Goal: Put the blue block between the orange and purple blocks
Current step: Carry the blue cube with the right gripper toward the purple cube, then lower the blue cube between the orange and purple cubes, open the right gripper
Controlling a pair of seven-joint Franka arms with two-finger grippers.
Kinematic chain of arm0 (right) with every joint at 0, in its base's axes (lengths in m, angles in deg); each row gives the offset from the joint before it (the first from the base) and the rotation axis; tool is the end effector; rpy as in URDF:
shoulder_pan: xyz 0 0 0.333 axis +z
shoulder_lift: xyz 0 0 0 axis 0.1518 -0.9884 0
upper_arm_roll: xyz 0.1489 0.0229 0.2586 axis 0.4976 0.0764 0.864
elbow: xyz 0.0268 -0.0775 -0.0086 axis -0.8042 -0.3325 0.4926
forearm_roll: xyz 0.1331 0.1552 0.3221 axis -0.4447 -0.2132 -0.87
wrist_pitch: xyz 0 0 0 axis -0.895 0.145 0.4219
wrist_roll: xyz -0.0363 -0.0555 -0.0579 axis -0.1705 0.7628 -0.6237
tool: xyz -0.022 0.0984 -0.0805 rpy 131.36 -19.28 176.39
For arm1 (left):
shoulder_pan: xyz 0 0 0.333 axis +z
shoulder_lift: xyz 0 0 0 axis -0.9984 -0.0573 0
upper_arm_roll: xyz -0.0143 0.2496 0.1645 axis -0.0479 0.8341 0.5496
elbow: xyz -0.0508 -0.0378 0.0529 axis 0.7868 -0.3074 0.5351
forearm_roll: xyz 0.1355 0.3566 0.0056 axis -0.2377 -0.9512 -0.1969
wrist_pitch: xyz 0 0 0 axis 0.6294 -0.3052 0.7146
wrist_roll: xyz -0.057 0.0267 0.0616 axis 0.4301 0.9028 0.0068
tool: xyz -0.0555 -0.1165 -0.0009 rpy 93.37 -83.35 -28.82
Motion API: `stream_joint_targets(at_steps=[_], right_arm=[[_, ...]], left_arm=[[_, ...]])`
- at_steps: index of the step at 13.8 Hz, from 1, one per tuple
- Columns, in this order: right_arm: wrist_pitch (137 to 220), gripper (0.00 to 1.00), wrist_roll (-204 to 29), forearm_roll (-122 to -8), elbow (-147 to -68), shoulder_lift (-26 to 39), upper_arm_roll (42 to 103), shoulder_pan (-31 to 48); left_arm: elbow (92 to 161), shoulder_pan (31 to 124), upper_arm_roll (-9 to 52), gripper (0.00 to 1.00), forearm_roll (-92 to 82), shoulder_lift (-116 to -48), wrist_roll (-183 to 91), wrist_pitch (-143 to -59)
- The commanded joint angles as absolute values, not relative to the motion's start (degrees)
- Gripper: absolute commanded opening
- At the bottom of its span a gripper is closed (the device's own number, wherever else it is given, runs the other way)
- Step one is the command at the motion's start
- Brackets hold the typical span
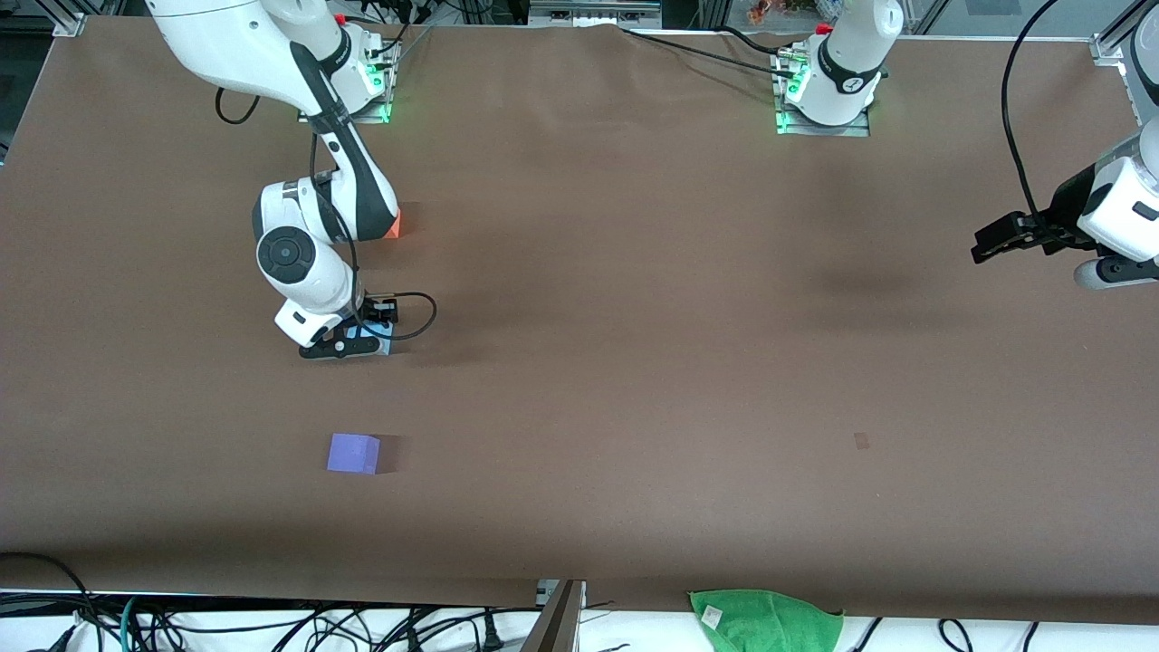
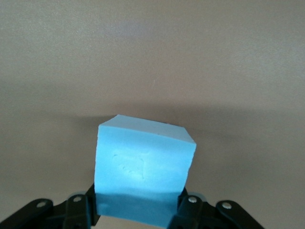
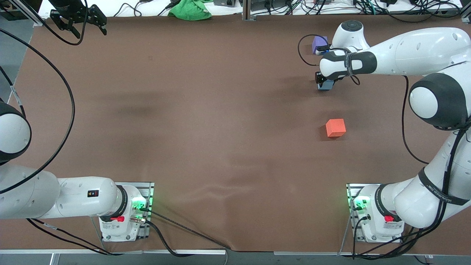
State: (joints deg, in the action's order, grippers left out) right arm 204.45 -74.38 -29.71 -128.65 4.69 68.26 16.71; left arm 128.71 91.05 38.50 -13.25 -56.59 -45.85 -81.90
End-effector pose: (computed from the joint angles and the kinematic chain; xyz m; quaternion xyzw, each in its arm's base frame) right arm 0.5404 0.1488 0.1745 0.9969 0.0649 -0.0263 0.0366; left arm 0.5421 0.0275 0.5040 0.9960 0.0826 -0.0336 0.0030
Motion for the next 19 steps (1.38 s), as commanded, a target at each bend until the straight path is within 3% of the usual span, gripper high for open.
stream_joint_targets(at_steps=[1,2,3,4,5,7,11,19], right_arm=[[207.2,0.31,-76.3,-31.2,-132.7,7.1,68.7,16.3],[207.5,0.31,-76.7,-31.2,-132.8,7.1,68.7,16.3],[207.3,0.43,-76.9,-31.2,-132.7,7.1,68.7,16.4],[206.7,0.74,-77.0,-31.2,-132.3,7.2,68.5,16.4],[206.0,0.96,-77.0,-31.2,-131.5,7.8,68.3,16.4],[201.3,0.99,-78.5,-31.1,-127.9,9.0,68.2,16.4],[182.4,0.99,-80.6,-30.2,-113.0,9.2,67.2,16.4],[157.7,0.99,-81.6,-30.2,-90.4,9.2,64.3,15.9]], left_arm=[[128.3,91.1,38.6,1.0,-12.0,-56.7,-47.1,-81.1],[128.3,91.1,38.5,1.0,-12.0,-56.7,-47.1,-81.0],[128.2,91.1,38.4,1.0,-12.0,-56.7,-47.1,-81.0],[128.2,91.1,38.3,1.0,-12.0,-56.7,-47.1,-80.9],[128.2,91.1,38.3,1.0,-12.0,-56.6,-47.0,-80.9],[128.2,91.0,38.3,1.0,-12.0,-56.6,-46.8,-80.9],[128.3,91.0,38.3,1.0,-12.0,-56.6,-46.7,-80.9],[128.4,91.4,36.3,1.0,-12.9,-56.2,-46.9,-80.0]])
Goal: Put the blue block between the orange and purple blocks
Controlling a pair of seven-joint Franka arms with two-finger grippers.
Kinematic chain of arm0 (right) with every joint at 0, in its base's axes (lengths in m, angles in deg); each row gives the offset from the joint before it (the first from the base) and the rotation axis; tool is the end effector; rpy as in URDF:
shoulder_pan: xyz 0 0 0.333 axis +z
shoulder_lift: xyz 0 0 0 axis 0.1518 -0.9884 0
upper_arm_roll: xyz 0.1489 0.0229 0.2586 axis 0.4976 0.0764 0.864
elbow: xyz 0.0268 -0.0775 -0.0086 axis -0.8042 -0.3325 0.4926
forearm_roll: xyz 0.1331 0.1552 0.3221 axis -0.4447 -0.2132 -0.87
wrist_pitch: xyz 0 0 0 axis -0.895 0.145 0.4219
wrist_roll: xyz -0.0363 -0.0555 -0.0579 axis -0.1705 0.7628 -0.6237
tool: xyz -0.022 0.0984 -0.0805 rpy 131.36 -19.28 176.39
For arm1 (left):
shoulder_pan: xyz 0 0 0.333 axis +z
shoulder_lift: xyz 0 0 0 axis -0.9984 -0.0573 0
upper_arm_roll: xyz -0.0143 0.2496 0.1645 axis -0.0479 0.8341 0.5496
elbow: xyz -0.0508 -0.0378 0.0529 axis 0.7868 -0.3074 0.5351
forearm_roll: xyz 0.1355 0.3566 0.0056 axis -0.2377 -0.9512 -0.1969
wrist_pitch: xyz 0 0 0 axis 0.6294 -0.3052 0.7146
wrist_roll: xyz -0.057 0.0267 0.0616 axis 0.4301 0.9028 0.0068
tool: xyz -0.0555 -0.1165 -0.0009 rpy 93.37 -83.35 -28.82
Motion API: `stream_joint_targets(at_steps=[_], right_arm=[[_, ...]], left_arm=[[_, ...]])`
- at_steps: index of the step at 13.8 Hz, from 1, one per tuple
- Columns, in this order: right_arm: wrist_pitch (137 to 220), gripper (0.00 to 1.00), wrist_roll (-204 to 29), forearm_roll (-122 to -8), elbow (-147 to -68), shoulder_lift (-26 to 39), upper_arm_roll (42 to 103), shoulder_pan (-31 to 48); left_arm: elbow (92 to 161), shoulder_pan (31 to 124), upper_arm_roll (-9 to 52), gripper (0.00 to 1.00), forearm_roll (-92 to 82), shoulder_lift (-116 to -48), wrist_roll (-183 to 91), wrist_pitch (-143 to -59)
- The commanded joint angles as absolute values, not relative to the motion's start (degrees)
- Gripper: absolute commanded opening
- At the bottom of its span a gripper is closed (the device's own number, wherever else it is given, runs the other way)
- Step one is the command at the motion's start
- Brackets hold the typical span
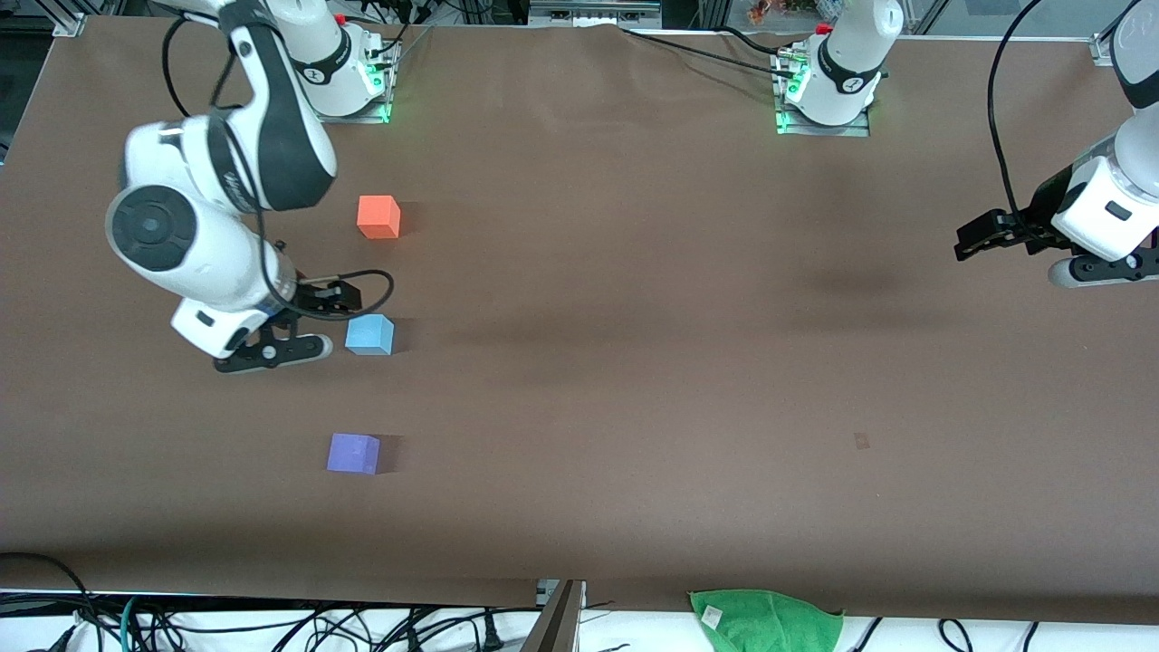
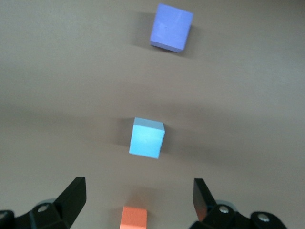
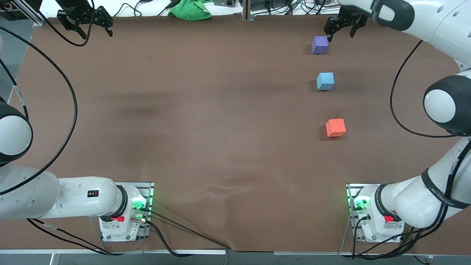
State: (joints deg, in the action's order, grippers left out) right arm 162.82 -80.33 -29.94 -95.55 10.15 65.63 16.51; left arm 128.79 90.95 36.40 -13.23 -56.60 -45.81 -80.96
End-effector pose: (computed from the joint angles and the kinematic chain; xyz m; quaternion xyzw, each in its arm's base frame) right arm 0.6110 0.1567 0.4197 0.9934 0.0951 -0.0557 0.0320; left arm 0.5404 0.0065 0.5020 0.9970 0.0638 -0.0426 0.0020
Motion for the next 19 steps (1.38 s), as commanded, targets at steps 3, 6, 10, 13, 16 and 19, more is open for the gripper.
stream_joint_targets(at_steps=[3,6,10,13,16,19], right_arm=[[152.6,0.99,-81.6,-30.1,-86.2,9.5,61.6,15.9],[147.4,0.99,-84.5,-30.2,-83.7,10.3,59.0,15.9],[146.0,0.99,-85.2,-30.5,-84.7,14.2,59.3,13.6],[146.4,0.99,-85.2,-30.6,-91.8,22.0,74.0,0.6],[146.6,0.99,-85.7,-29.4,-94.1,23.7,78.8,-3.7],[146.6,0.99,-85.7,-29.3,-94.4,28.9,78.9,-7.5]], left_arm=[[128.3,91.4,36.2,1.0,-13.0,-56.3,-46.8,-80.0],[128.8,91.6,36.3,1.0,-13.0,-56.3,-47.0,-80.1],[128.7,91.7,36.3,1.0,-13.0,-56.0,-47.0,-80.0],[128.7,91.7,36.3,1.0,-13.0,-56.0,-47.0,-80.1],[128.6,91.6,36.2,1.0,-12.9,-56.0,-46.7,-80.0],[128.6,91.7,36.3,1.0,-12.9,-56.0,-46.8,-80.1]])
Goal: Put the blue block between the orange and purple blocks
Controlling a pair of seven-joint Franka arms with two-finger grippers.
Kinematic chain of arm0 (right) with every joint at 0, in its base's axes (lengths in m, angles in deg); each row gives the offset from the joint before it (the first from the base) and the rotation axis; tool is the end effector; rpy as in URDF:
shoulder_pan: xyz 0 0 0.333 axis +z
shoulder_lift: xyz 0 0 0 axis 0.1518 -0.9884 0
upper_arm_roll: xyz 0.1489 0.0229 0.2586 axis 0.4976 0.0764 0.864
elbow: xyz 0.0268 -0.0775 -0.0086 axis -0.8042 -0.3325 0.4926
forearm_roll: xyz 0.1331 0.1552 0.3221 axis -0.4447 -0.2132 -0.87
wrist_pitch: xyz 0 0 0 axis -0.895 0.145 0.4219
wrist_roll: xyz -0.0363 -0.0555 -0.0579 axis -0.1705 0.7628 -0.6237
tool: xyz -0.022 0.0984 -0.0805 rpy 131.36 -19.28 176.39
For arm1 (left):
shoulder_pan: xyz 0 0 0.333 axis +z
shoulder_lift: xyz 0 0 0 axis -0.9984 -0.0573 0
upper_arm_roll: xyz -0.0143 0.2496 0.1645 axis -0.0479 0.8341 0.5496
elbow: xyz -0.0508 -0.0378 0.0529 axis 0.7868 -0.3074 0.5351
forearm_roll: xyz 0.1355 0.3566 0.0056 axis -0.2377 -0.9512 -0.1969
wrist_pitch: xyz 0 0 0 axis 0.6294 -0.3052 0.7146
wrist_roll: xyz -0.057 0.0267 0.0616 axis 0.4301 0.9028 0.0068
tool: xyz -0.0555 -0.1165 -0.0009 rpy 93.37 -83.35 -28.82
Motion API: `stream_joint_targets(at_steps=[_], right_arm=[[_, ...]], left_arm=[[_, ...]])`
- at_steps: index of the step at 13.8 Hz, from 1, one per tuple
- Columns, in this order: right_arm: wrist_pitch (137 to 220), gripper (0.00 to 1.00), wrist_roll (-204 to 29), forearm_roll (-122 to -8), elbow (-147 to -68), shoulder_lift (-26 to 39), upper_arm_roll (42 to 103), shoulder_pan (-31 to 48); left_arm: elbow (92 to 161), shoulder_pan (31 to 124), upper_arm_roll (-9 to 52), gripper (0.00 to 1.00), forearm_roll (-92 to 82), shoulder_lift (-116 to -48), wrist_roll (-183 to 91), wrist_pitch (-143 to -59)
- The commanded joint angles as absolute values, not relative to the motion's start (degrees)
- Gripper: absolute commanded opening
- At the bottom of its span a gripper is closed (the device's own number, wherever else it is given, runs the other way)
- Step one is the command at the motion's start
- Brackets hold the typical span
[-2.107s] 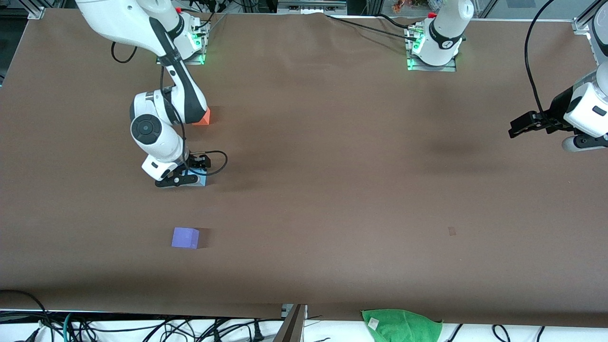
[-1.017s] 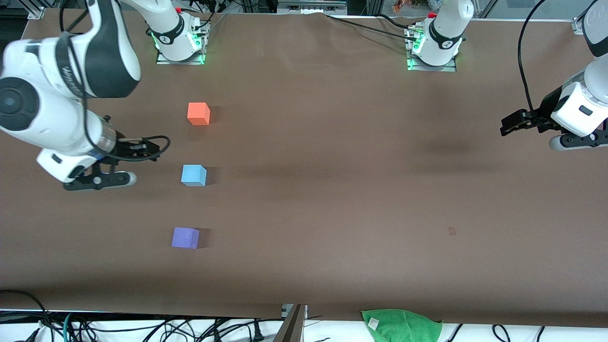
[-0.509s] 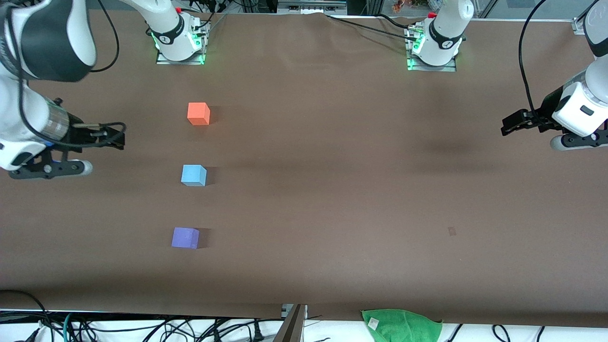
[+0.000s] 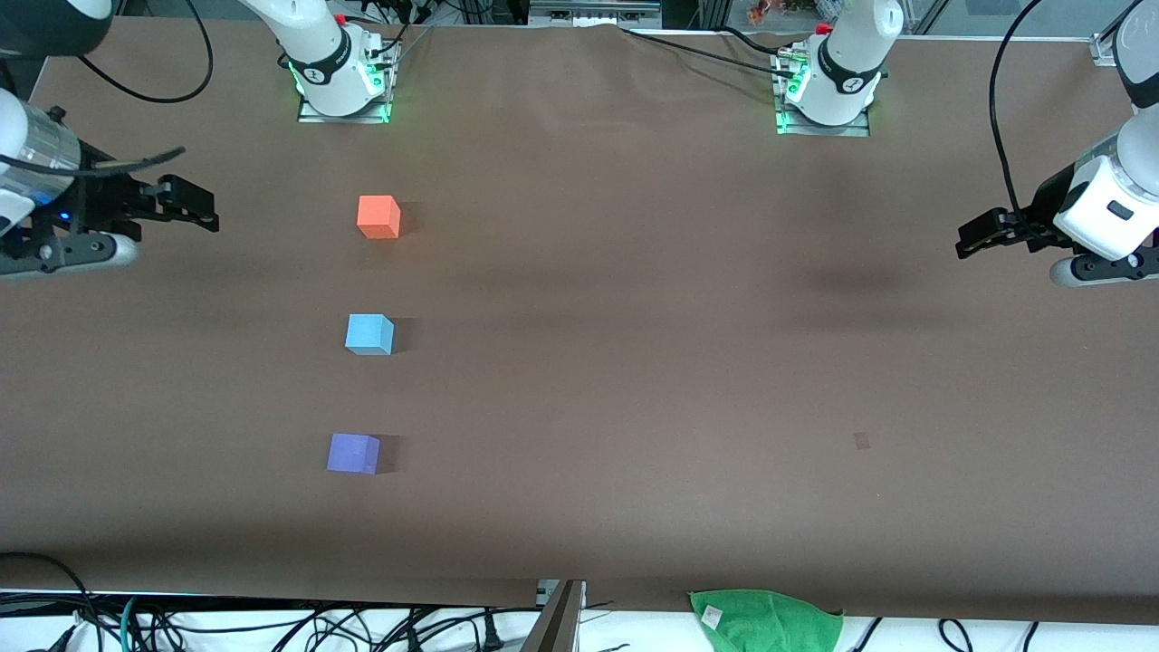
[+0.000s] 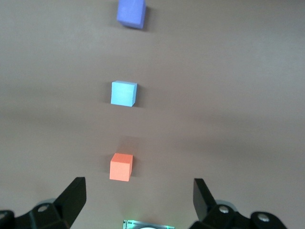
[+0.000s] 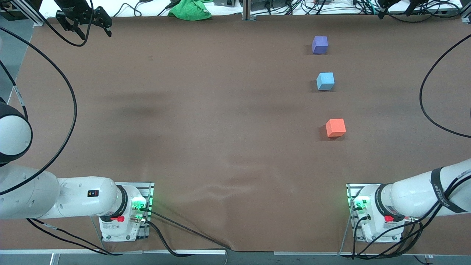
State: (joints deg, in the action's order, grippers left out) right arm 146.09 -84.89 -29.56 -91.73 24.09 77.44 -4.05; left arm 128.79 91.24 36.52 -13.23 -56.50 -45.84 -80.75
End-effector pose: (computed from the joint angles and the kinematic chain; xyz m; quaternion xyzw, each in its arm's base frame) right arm 0.5575 0.0425 0.5700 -0.9968 -0.0582 0.0546 0.0085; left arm 0.5396 0.0104 0.5027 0.9968 0.0671 -0.0436 0.0021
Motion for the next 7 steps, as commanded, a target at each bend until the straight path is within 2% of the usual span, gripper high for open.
stream_joint_targets(at_steps=[1,3,7], right_arm=[[145.9,0.99,-86.1,-29.5,-95.0,30.1,78.8,-8.3],[145.2,0.99,-86.0,-28.4,-96.4,32.0,79.0,-8.4],[144.4,0.99,-88.7,-24.3,-96.4,31.4,81.9,-8.6]], left_arm=[[128.6,91.7,36.3,1.0,-12.8,-56.0,-46.8,-80.4],[129.0,91.6,36.3,1.0,-12.9,-56.0,-46.9,-82.1],[128.5,91.8,36.7,1.0,-12.8,-56.0,-48.6,-82.2]])
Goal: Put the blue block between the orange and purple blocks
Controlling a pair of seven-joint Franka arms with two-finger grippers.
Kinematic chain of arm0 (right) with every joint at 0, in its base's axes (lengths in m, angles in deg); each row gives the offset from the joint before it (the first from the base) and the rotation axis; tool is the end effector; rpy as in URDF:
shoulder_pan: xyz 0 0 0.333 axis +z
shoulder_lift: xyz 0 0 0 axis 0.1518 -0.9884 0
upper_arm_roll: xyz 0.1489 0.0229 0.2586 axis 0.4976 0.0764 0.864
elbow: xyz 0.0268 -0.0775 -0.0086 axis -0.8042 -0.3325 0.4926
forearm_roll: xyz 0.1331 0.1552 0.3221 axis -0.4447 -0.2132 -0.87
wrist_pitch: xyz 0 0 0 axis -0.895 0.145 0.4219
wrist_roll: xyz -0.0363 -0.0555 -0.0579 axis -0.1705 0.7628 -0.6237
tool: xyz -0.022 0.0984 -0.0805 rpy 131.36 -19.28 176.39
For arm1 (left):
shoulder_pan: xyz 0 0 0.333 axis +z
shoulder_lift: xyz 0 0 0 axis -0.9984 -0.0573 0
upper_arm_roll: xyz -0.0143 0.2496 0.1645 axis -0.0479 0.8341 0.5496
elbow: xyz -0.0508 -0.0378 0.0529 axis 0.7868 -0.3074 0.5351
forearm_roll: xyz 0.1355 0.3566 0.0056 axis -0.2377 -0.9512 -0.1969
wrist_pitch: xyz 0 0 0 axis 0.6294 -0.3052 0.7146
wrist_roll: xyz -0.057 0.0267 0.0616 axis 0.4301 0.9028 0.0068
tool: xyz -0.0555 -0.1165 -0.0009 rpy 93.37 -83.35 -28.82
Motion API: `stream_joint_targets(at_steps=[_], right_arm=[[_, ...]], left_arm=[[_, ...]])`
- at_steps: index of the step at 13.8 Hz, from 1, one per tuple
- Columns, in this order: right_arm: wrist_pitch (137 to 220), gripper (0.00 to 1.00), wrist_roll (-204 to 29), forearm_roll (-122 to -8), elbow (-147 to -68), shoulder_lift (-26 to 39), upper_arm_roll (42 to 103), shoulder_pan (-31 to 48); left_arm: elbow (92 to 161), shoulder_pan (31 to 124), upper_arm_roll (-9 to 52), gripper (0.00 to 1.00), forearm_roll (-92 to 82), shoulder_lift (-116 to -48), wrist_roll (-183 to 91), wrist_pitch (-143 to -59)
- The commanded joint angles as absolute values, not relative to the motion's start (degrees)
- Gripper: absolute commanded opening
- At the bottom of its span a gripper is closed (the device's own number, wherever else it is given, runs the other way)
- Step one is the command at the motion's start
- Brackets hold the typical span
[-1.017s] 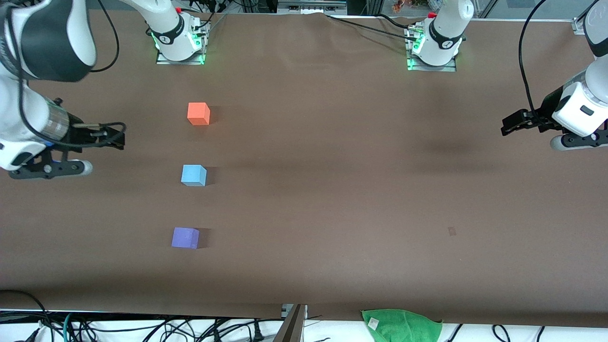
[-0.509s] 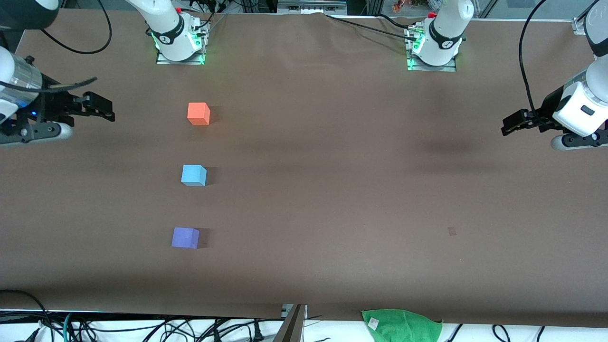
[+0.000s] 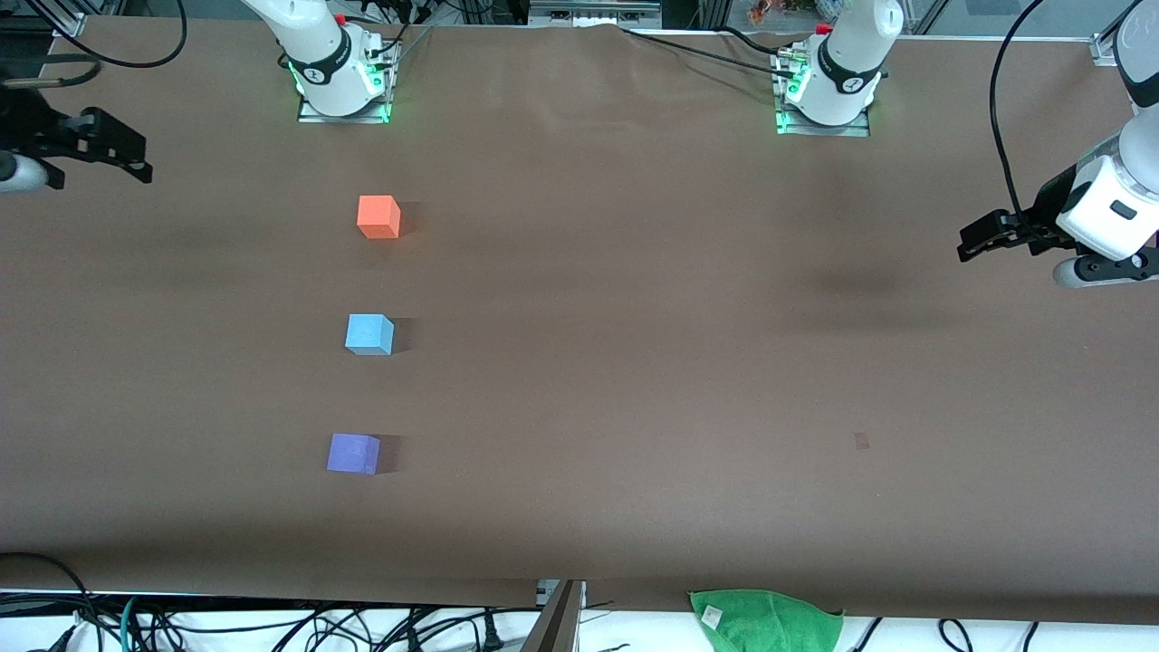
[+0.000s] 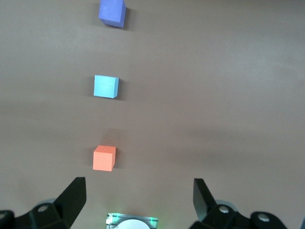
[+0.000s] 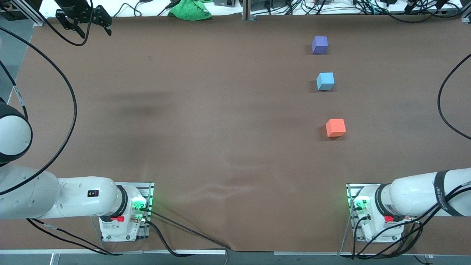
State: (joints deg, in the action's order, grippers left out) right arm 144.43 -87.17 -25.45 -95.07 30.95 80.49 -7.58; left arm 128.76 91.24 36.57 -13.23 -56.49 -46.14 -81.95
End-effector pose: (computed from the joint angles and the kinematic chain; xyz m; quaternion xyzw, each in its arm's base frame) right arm 0.5217 0.0253 0.6069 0.9964 0.0704 -0.0385 0.0257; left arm 0.5424 0.0109 0.5046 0.9973 0.0650 -0.0328 0.0027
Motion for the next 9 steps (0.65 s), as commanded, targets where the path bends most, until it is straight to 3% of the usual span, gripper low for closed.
stream_joint_targets(at_steps=[1,9], right_arm=[[144.3,0.99,-88.6,-24.4,-96.5,31.3,81.9,-8.6],[144.3,0.99,-88.5,-24.6,-94.9,29.0,81.5,-8.3]], left_arm=[[128.2,92.2,36.8,1.0,-12.7,-56.0,-49.4,-82.2],[126.7,93.0,36.8,1.0,-10.8,-55.9,-49.2,-81.6]])
